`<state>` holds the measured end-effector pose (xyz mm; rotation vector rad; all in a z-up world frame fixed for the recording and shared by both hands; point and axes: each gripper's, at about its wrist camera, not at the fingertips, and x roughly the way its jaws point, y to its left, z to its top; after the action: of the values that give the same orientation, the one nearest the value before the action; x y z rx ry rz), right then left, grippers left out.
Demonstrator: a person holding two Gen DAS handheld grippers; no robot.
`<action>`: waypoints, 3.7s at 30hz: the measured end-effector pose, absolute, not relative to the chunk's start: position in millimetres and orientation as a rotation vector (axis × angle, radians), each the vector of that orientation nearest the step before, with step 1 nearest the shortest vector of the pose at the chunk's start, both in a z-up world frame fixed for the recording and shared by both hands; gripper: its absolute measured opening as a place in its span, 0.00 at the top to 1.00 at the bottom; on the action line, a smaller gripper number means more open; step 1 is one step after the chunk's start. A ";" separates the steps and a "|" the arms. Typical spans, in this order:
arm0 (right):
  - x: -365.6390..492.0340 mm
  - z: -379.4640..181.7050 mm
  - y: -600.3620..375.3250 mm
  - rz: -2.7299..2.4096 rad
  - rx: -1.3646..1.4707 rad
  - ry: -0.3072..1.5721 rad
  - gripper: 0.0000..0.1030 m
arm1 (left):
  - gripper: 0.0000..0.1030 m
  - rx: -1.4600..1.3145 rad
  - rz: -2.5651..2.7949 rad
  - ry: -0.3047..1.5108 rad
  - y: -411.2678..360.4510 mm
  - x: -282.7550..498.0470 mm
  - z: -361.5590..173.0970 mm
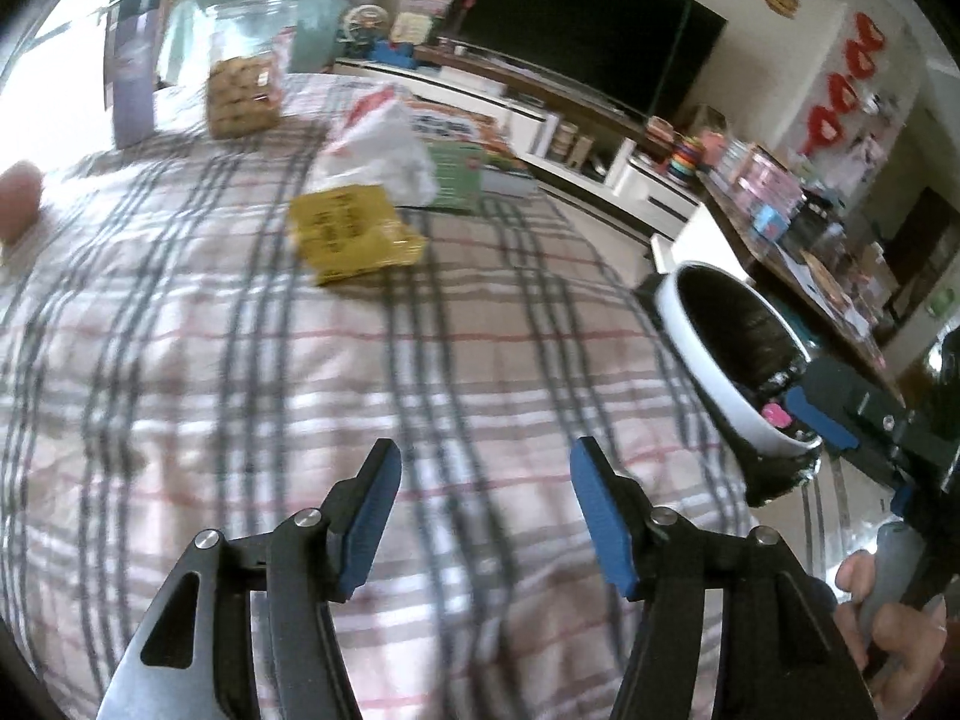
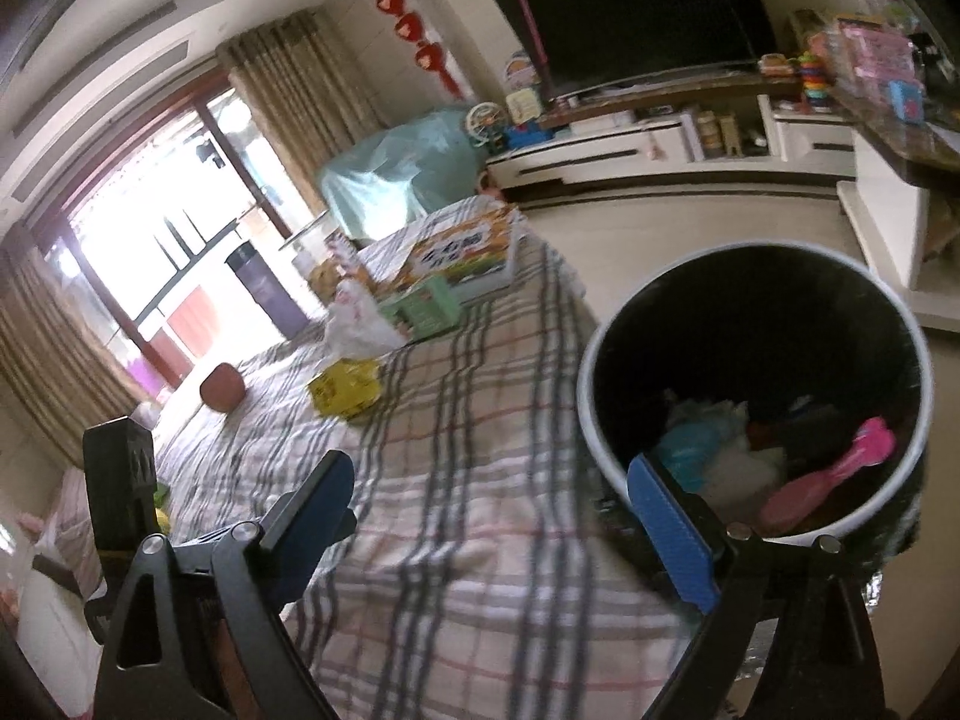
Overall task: Collect trash
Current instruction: 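Move both open tools back from the bin to the bed, then grasp the yellow snack wrapper with the left tool while the right tool grasps the white-red plastic bag, then carry the yellow wrapper and plastic bag in both tools over the bin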
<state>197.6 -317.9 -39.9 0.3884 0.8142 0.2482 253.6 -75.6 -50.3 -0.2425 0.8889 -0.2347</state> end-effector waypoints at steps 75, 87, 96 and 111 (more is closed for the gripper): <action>303.8 -86.2 -173.2 0.455 0.278 0.925 0.86 | 0.96 -0.319 -0.082 0.796 34.3 271.9 -73.5; 240.4 -60.0 -218.6 0.426 0.342 0.869 0.86 | 0.96 -0.300 -0.135 0.790 9.4 248.2 -62.3; 212.8 -52.2 -250.8 0.374 0.384 0.836 0.86 | 0.96 -0.228 -0.214 0.774 -27.4 229.6 -44.9; 173.6 -41.4 -287.8 0.319 0.443 0.787 0.86 | 0.96 -0.151 -0.290 0.799 -71.7 217.5 -35.5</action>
<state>173.6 -287.8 -41.4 0.4429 0.7868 0.3188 217.5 -71.7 -35.5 -0.1515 0.7987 -0.2903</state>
